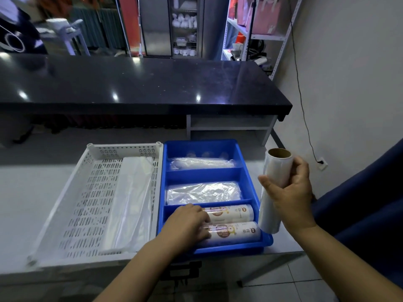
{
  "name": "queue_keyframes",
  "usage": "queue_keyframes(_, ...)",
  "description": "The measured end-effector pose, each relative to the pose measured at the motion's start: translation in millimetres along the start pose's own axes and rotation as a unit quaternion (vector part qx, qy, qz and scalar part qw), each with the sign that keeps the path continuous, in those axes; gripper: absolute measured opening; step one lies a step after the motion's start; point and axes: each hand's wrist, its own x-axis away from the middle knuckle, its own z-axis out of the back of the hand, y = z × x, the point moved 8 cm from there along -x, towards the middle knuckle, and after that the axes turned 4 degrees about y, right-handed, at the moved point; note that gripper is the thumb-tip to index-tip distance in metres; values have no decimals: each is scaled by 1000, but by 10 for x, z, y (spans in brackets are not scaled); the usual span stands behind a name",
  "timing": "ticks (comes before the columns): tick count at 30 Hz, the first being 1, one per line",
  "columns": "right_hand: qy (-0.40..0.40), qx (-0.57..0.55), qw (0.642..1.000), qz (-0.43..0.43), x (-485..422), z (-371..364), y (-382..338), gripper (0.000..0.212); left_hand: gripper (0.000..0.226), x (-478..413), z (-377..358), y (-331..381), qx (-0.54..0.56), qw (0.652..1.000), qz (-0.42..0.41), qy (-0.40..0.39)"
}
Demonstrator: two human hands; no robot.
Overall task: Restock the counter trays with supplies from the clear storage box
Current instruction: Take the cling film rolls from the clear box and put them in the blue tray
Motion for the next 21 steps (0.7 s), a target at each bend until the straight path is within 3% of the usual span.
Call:
queue_keyframes(3, -87, 19, 996, -26, 103, -213, 82, 48, 33, 76, 350, -117, -2, 997, 18, 78)
queue_keyframes(5, -152, 83, 985, -2, 152, -399, 65, 55, 29, 173, 598, -239, -11, 990, 40, 137)
queue_keyframes(8, -268, 263, 919, 121, 272, -797, 23, 73, 26, 358, 840, -483, -23, 977, 102, 184)
queue_keyframes(11, -371, 364, 832, 192, 486, -1182, 110, 75, 23, 530, 916, -676, -20, 970, 148, 194)
queue_keyframes(14, -433, 398, 774, 234, 670, -1419, 220, 72, 23, 668, 933, -781, -3, 962, 181, 203)
queue_keyframes(21, -485, 413, 722, 268, 857, -1509, 427, 72, 24, 757, 789, -784, 23, 962, 203, 181)
